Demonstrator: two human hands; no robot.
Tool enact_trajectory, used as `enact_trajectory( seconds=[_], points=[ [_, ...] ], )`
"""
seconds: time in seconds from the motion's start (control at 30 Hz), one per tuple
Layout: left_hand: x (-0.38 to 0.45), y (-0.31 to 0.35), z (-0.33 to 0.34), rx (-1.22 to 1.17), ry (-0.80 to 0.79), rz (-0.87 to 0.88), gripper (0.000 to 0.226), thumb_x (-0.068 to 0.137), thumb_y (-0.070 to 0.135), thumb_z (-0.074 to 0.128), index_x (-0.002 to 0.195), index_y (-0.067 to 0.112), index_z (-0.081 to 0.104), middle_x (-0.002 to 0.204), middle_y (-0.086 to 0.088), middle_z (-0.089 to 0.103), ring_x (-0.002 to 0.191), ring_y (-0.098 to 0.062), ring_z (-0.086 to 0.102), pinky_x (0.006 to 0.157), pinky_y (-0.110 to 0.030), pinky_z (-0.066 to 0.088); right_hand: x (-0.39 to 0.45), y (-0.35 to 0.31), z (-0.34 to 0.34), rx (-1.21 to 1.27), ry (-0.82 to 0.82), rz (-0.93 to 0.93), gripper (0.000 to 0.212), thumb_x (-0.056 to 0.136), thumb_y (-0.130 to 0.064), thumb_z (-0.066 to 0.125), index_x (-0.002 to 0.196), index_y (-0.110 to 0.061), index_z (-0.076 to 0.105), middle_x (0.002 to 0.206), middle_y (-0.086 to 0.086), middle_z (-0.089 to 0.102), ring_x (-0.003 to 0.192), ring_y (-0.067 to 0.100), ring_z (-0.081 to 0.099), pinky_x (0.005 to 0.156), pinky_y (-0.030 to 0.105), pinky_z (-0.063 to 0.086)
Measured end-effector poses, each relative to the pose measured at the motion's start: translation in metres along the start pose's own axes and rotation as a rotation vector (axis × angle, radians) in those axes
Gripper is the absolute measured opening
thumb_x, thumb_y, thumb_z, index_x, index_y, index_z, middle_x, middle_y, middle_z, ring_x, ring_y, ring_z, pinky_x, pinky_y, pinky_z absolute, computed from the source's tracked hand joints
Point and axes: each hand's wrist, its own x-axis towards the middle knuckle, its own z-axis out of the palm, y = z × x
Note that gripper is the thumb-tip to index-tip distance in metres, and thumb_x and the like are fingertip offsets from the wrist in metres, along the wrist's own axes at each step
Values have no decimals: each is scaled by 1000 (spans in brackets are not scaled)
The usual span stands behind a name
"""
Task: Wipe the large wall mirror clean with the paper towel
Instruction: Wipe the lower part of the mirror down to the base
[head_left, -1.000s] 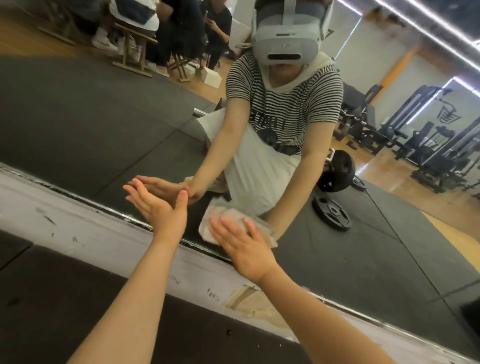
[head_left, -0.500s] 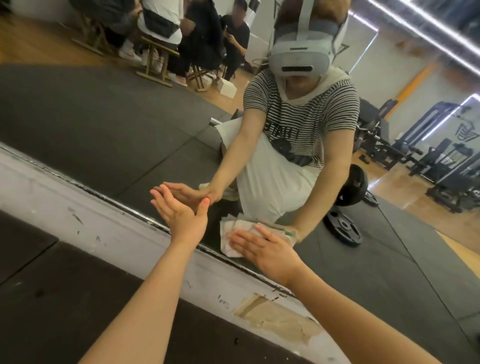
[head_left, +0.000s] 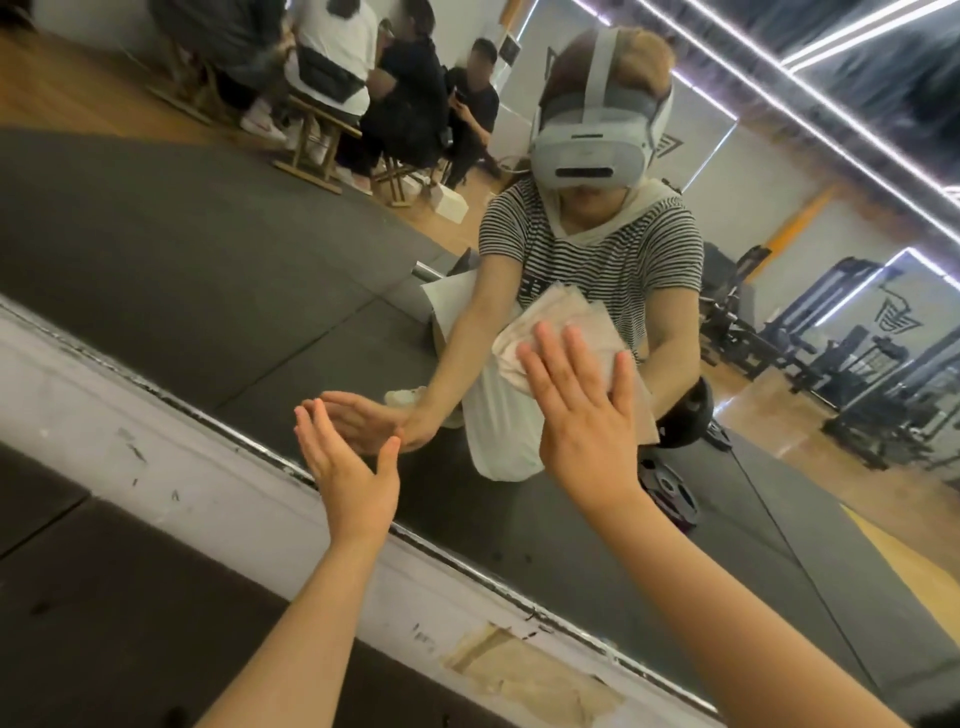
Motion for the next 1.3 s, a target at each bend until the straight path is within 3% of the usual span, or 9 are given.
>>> enact_trajectory(
  seconds=[0.23,0.37,0.5,0.63,0.8,0.93,1.03,1.13,1.3],
  points=[
    [4,-12,-6,28,-69,-72,108,80,53,61,152,26,-15,159,3,-26,149,-25,-11,118,-46,19,-15,-39,16,45,-98,43,67,88,-23,41,151,-16,22,162,5,11,150,18,-3,118,48,-10],
    [0,-11,-15,-42,-68,-56,89,94,36,57,151,32,-11,159,6,-25,149,-22,-8,115,-37,21,-57,-80,38,116,-238,-157,72,82,-21,35,152,-19,20,163,-5,-6,150,17,-1,119,44,-12],
    [1,-11,-22,-37,-73,-64,62,105,21,34,153,31,-3,161,7,-18,150,-19,-3,117,-34,15,-95,-119,54,187,-328,-219,82,80,-20,33,156,-19,4,163,-2,4,150,16,-2,120,40,-9],
    [5,-10,-28,15,-161,-99,60,106,29,28,152,34,-10,160,8,-21,150,-21,-3,118,-40,19,-110,-138,59,217,-387,-261,72,71,-20,50,143,-16,44,157,2,14,149,16,-6,120,39,-10],
    [7,-6,-31,23,-211,-127,61,106,29,28,153,32,-11,160,5,-23,150,-24,-3,119,-43,18,-107,-132,53,290,-494,-232,63,81,-23,33,141,-16,47,147,3,43,146,19,22,120,37,-9],
    [6,3,-35,5,-217,-154,60,106,28,29,154,29,-8,161,1,-20,150,-26,0,118,-41,17,-97,-125,48,308,-454,-232,67,72,-19,71,135,-13,50,144,6,49,134,21,42,119,38,2],
    [6,9,-40,2,-214,-187,63,105,22,35,154,28,-5,162,1,-17,150,-25,4,117,-39,18,-73,-104,38,274,-356,-232,57,79,-17,43,135,-11,50,141,3,52,135,19,37,120,36,-6],
    [-1,13,-40,-17,-235,-214,66,104,19,38,155,28,-2,162,1,-13,149,-26,7,116,-39,22,-33,-79,23,216,-240,-180,58,76,-11,40,131,-9,59,139,4,54,133,20,35,118,39,0],
    [-22,10,-30,-13,-269,-189,73,102,18,46,155,27,-3,162,2,-12,149,-25,9,115,-37,26,14,-51,10,164,-149,-93,62,82,-12,31,143,-11,43,149,8,43,146,19,17,116,44,4]
  ],
)
